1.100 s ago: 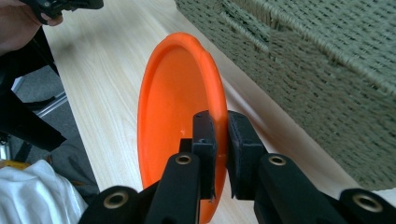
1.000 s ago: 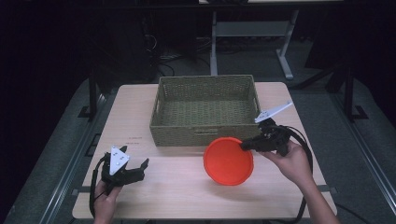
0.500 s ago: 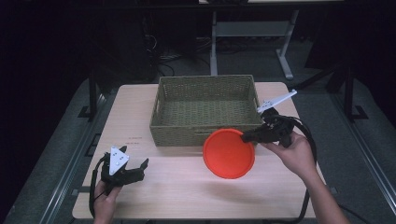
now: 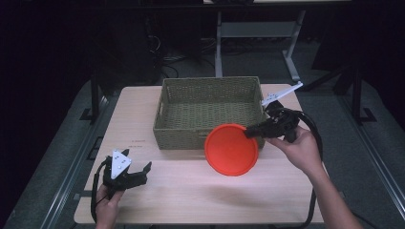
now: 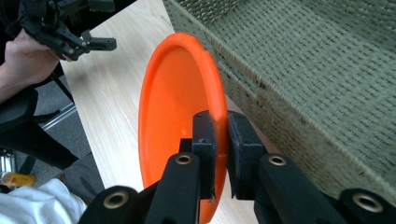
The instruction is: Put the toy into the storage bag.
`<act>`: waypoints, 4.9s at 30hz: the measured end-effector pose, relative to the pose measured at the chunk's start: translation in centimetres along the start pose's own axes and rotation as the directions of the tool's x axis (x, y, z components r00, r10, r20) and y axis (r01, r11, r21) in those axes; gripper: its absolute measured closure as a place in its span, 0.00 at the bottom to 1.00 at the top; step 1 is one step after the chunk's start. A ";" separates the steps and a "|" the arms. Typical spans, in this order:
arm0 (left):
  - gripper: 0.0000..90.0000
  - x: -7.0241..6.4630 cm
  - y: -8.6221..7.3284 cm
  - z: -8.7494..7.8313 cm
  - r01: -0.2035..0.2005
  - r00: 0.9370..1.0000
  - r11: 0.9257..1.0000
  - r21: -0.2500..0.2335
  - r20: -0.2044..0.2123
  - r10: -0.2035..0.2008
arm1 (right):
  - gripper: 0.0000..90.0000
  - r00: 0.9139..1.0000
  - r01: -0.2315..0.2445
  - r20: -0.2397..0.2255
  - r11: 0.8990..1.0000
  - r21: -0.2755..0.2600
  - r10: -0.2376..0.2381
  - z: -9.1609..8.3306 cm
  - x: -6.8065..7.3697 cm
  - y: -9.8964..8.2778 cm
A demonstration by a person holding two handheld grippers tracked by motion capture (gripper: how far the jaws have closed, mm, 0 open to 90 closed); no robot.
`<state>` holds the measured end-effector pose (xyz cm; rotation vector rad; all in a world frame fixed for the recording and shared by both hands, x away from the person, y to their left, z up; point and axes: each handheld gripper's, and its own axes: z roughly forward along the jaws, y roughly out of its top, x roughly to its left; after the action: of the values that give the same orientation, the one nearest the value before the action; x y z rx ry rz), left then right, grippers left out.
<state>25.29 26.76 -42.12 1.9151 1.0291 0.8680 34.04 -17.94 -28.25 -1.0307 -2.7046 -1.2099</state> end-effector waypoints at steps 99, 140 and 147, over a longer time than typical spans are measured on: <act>0.14 0.3 -0.1 -0.3 0.016 1.000 1.000 -0.012 0.000 -0.016 | 0.91 0.974 -0.161 0.147 0.985 -0.070 0.170 0.4 -8.1 12.1; 0.14 0.4 -0.1 -0.4 0.022 1.000 1.000 -0.002 0.000 -0.022 | 0.91 0.947 -0.245 0.202 0.969 -0.045 0.249 5.0 -11.5 10.0; 0.14 0.4 -0.1 -0.3 0.026 1.000 1.000 -0.004 0.002 -0.026 | 0.91 0.943 -0.247 0.223 0.969 -0.029 0.247 6.0 -11.6 9.6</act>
<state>25.12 27.24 -42.01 1.8944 1.0481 0.8530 50.12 -15.82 -29.10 -1.5409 -2.6198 -1.1111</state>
